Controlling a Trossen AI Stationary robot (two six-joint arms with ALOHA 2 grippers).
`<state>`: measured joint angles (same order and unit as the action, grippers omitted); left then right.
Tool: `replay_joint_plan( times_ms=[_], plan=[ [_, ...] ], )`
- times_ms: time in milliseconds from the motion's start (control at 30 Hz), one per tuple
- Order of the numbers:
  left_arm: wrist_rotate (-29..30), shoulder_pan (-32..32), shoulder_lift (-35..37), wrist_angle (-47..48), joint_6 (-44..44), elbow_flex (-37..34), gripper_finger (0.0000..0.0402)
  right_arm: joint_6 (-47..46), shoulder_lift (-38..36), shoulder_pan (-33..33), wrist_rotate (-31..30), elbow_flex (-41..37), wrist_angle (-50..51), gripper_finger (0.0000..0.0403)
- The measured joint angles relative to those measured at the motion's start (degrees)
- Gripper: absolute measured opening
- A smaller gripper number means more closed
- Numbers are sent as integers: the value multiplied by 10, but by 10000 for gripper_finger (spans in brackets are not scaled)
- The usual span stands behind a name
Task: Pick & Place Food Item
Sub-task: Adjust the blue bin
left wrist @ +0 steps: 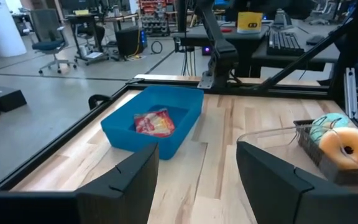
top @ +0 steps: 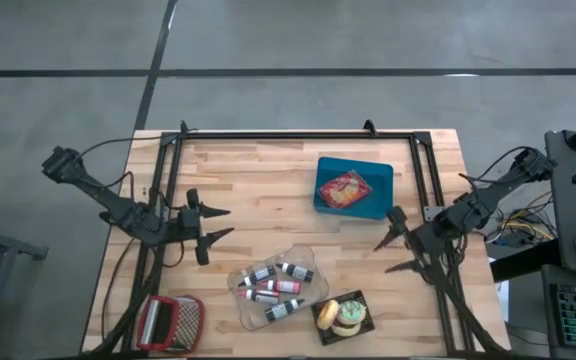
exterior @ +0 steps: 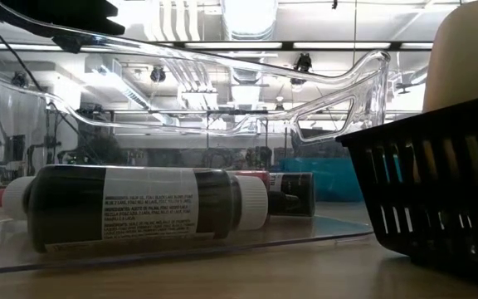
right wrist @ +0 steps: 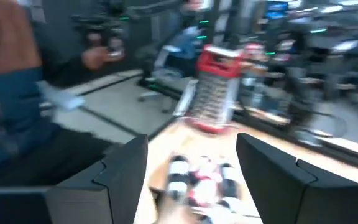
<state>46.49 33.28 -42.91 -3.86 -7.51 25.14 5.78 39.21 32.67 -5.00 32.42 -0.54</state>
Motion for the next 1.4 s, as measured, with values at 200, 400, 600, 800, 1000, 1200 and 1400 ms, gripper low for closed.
replay_joint_plan(
  times_ms=[200, 400, 600, 800, 1000, 1200, 1400],
  plan=[
    [-2, 0, -1, 4, 0, -1, 218, -38, -34, -1, -87, -5, 50, 242],
    [-1, 0, -1, 5, 13, -1, 218, -42, -64, -1, -88, -5, 58, 242],
    [14, -4, 0, 16, 11, -8, 218, -78, -74, -1, -174, -17, 54, 248],
    [26, -19, 0, 13, -31, -46, 218, -116, -28, -25, -373, -40, 23, 247],
    [26, -36, 0, 14, -110, -80, 218, -110, 36, -74, -288, -39, -39, 249],
    [26, -37, -1, 9, -140, -96, 218, -187, 89, -153, -276, 12, 41, 250],
    [9, -40, -1, 9, -144, -100, 218, -265, 131, -269, -172, 51, 203, 241]
  ],
)
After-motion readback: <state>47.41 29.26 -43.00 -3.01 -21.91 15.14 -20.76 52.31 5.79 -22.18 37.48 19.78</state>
